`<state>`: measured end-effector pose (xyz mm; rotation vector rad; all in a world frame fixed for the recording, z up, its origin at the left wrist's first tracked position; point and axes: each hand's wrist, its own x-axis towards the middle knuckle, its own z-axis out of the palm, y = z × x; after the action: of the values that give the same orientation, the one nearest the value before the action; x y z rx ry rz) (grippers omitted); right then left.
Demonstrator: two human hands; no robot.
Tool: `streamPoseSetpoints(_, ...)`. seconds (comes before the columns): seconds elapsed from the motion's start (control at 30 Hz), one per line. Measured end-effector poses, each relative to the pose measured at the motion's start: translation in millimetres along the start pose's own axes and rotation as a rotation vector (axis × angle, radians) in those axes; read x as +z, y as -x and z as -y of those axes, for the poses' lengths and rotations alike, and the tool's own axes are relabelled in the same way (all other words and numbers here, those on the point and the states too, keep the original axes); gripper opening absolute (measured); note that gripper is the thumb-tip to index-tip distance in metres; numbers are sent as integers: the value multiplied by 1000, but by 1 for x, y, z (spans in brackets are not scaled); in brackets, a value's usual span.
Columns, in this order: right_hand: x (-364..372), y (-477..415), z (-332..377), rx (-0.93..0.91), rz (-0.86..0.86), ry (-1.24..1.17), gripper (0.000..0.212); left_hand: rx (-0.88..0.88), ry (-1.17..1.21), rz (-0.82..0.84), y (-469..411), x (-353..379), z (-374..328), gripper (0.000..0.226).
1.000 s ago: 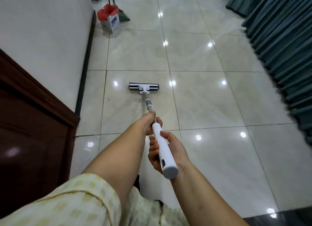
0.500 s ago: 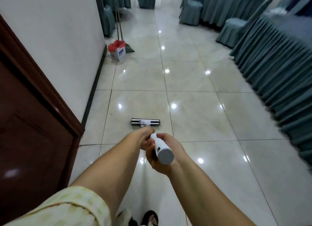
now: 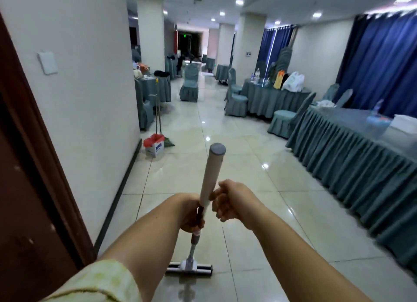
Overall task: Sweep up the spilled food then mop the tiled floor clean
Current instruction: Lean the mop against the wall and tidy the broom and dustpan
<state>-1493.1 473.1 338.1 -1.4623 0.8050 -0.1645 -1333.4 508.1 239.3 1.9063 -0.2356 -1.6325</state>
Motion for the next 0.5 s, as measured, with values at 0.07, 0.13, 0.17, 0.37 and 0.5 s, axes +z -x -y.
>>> streamPoseSetpoints(0.07, -13, -11, 11, -235, -89, 318, 23, -13, -54, 34, -3, -5, -4, 28)
streamPoseSetpoints(0.13, -21, -23, 18, -396, -16, 464, 37, -25, -115, 94, -6, -15, -15, 37)
streamPoseSetpoints(0.17, -22, -32, 23, -440, 19, 447, 38, -26, -103, 117, -6, -17, -21, 41)
streamPoseSetpoints(0.37, -20, -108, 49, -568, -70, 348, 25, 63, 42, 59, -16, -36, -54, 61)
streamPoseSetpoints(0.5, -30, -161, 76, -581, -120, 334, 25, 322, -68, -128, -25, -54, -86, 63)
